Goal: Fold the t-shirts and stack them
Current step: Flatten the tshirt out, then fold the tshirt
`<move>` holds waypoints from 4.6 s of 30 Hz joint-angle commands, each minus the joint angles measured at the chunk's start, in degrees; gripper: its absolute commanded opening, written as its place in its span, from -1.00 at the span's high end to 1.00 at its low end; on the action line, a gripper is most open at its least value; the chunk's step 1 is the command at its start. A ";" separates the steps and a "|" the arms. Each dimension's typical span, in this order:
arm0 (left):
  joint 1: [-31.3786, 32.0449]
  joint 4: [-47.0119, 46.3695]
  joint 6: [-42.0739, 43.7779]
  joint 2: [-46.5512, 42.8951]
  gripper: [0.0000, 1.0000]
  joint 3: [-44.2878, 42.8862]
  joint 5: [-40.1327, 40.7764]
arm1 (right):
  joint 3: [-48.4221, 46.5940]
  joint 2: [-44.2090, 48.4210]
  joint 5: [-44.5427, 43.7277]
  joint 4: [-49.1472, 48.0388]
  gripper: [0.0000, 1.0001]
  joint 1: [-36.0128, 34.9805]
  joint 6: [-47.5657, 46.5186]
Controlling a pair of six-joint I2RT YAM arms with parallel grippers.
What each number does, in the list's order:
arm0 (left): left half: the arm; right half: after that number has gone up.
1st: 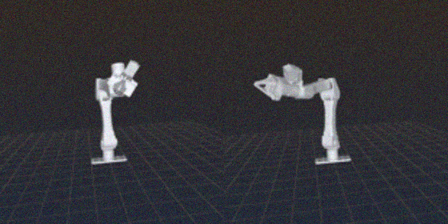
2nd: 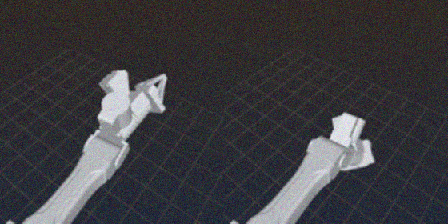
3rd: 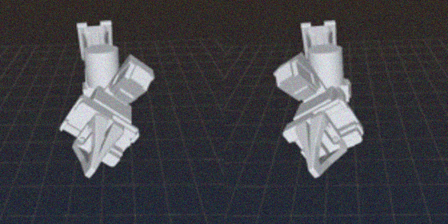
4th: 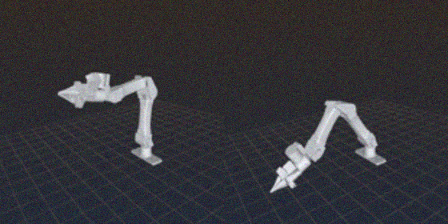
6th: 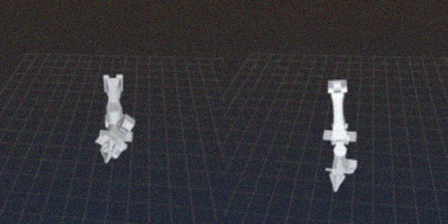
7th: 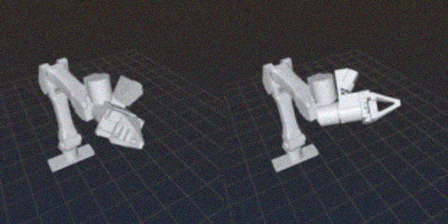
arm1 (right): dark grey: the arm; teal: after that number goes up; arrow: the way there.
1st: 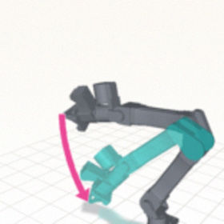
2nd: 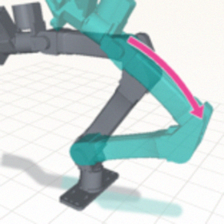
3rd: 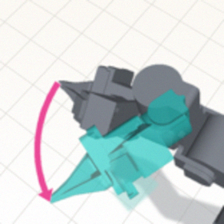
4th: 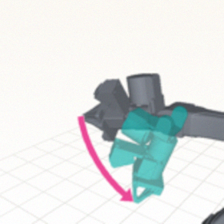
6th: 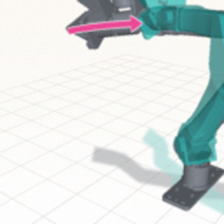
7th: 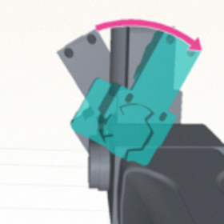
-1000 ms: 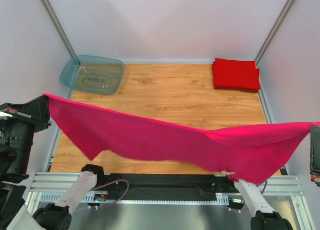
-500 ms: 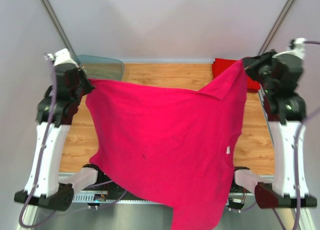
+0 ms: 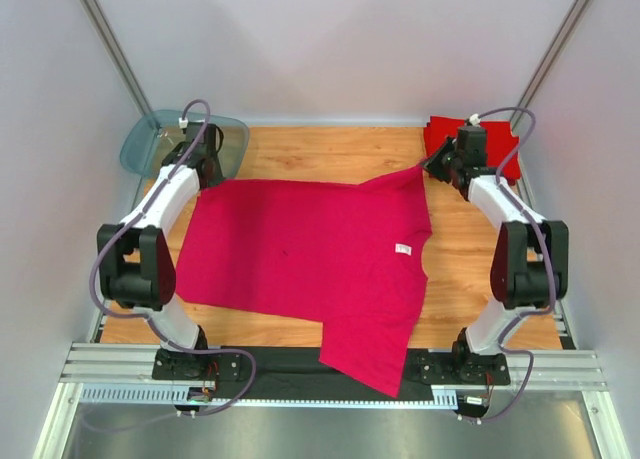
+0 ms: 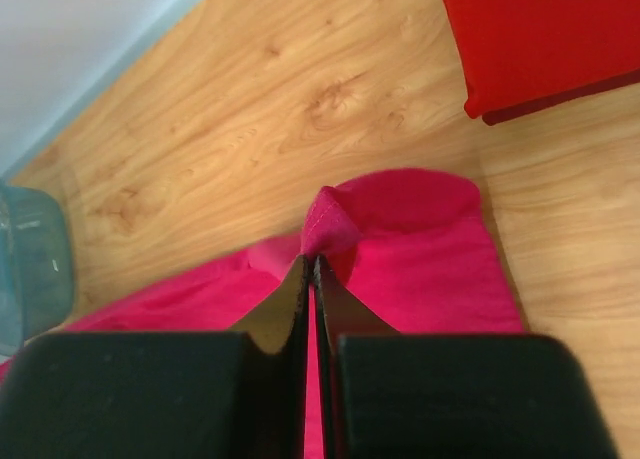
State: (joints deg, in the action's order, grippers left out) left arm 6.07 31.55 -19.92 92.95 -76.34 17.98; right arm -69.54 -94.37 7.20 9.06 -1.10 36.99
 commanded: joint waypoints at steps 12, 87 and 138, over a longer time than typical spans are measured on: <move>-5.63 -0.79 8.23 7.96 1.00 -10.33 -4.80 | -14.76 -6.01 7.21 15.69 0.99 -0.04 0.01; -5.19 14.85 -15.05 -9.89 0.13 12.00 -22.20 | 24.99 7.72 -17.74 35.85 0.56 -10.24 9.95; -8.26 2.62 -14.79 27.37 0.24 -10.93 -23.88 | -9.30 -17.87 7.93 33.74 0.99 10.24 -23.90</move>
State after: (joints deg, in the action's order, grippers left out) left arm -2.15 31.86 -33.63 117.97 -84.31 -10.48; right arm -79.46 -114.76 19.33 43.51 8.40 13.15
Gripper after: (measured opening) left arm 0.378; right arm 0.041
